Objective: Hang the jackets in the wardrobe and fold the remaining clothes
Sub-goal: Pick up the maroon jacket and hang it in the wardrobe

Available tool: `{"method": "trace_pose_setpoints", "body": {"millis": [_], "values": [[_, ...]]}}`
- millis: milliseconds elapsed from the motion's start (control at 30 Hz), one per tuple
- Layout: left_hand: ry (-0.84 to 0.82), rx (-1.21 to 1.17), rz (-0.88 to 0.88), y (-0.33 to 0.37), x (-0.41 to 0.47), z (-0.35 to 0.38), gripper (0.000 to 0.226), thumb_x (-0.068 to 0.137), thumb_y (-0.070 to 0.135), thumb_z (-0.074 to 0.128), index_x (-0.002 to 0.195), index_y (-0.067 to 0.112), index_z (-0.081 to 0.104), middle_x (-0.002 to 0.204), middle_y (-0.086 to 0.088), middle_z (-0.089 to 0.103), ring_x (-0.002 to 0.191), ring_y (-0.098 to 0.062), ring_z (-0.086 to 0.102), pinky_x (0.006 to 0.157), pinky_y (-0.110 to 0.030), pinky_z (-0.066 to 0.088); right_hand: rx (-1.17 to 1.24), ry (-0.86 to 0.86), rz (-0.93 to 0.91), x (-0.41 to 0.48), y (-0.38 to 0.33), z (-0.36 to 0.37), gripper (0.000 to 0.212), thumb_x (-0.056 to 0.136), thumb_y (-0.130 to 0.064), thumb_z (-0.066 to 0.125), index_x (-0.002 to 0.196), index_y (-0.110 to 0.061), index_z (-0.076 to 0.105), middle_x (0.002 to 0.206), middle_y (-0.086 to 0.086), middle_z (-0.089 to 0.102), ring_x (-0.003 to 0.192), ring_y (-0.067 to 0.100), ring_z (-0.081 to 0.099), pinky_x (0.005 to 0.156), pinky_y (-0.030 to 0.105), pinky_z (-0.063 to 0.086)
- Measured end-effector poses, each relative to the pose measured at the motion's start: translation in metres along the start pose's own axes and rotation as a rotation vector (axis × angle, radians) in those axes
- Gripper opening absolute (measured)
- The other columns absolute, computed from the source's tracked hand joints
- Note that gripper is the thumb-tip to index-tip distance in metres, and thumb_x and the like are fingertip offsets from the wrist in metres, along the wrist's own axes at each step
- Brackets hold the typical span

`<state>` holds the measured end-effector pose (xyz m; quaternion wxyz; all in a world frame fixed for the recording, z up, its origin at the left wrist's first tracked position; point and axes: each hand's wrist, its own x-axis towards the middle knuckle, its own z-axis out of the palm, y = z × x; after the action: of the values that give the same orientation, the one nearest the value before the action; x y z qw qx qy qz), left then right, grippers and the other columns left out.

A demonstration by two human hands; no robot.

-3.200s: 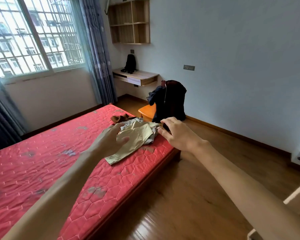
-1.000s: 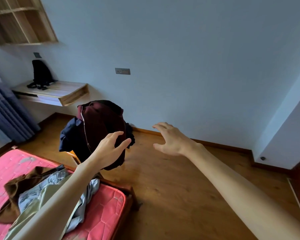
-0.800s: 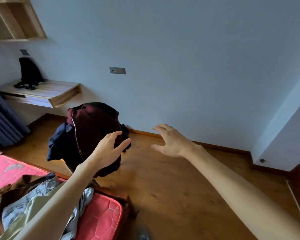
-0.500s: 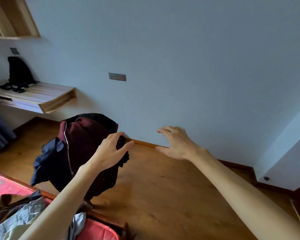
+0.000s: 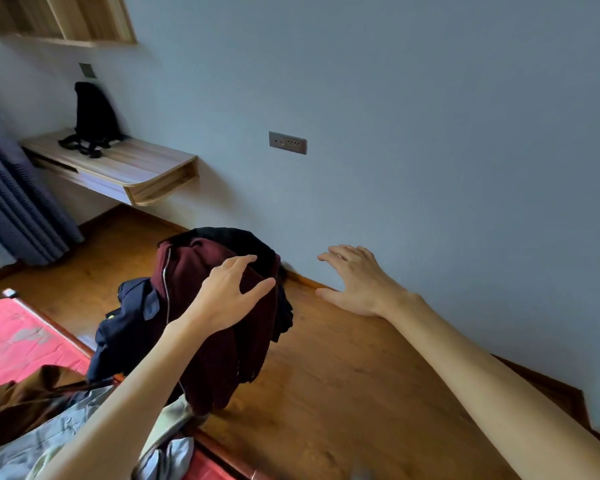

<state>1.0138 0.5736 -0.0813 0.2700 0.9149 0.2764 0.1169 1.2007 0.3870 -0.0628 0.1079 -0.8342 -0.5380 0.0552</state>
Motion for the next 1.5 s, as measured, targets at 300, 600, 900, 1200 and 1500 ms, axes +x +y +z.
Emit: {"method": "trace_pose_setpoints", "body": {"millis": [300, 600, 900, 1200, 1500], "values": [[0.048, 0.256, -0.184, -0.039, 0.069, 0.011, 0.069, 0.093, 0.065, 0.048, 0.151, 0.030, 0.037, 0.162, -0.003, 0.028, 0.151, -0.026, 0.021, 0.122, -0.053, 0.015, 0.119, -0.096, -0.183, 0.131, 0.018, 0.018, 0.069, 0.094, -0.049, 0.058, 0.153, -0.022, 0.032, 0.160, 0.003, 0.029, 0.149, 0.021, 0.023, 0.120, 0.037, 0.021], [0.139, 0.284, -0.459, -0.055, 0.123, 0.019, 0.072, 0.091, 0.066, 0.048, 0.153, 0.031, 0.034, 0.164, -0.001, 0.025, 0.152, -0.025, 0.018, 0.122, -0.054, 0.014, 0.168, -0.229, -0.383, 0.246, 0.048, 0.029, 0.071, 0.094, -0.049, 0.058, 0.154, -0.023, 0.031, 0.162, 0.002, 0.024, 0.150, 0.022, 0.020, 0.120, 0.038, 0.022], [0.181, 0.252, -0.702, -0.078, 0.123, 0.022, 0.071, 0.091, 0.064, 0.051, 0.152, 0.029, 0.036, 0.163, -0.002, 0.028, 0.151, -0.024, 0.023, 0.121, -0.050, 0.017, 0.186, -0.362, -0.608, 0.303, 0.026, 0.071, 0.071, 0.096, -0.046, 0.057, 0.155, -0.019, 0.030, 0.162, 0.006, 0.025, 0.151, 0.023, 0.018, 0.123, 0.038, 0.019], [0.214, 0.289, -0.803, -0.121, 0.126, 0.035, 0.069, 0.093, 0.058, 0.052, 0.153, 0.030, 0.033, 0.165, -0.007, 0.020, 0.152, -0.029, 0.014, 0.121, -0.050, 0.015, 0.151, -0.391, -0.738, 0.350, -0.003, 0.100, 0.069, 0.097, -0.046, 0.056, 0.155, -0.017, 0.030, 0.161, 0.007, 0.027, 0.150, 0.024, 0.021, 0.122, 0.037, 0.019], [0.126, 0.304, -0.878, -0.151, 0.134, 0.062, 0.071, 0.095, 0.047, 0.055, 0.156, 0.028, 0.023, 0.166, -0.011, 0.008, 0.153, -0.032, 0.007, 0.121, -0.049, 0.015, 0.163, -0.560, -0.696, 0.376, -0.019, 0.127, 0.069, 0.096, -0.048, 0.056, 0.150, -0.010, 0.036, 0.147, 0.007, 0.047, 0.137, 0.026, 0.044, 0.114, 0.039, 0.036]]}}
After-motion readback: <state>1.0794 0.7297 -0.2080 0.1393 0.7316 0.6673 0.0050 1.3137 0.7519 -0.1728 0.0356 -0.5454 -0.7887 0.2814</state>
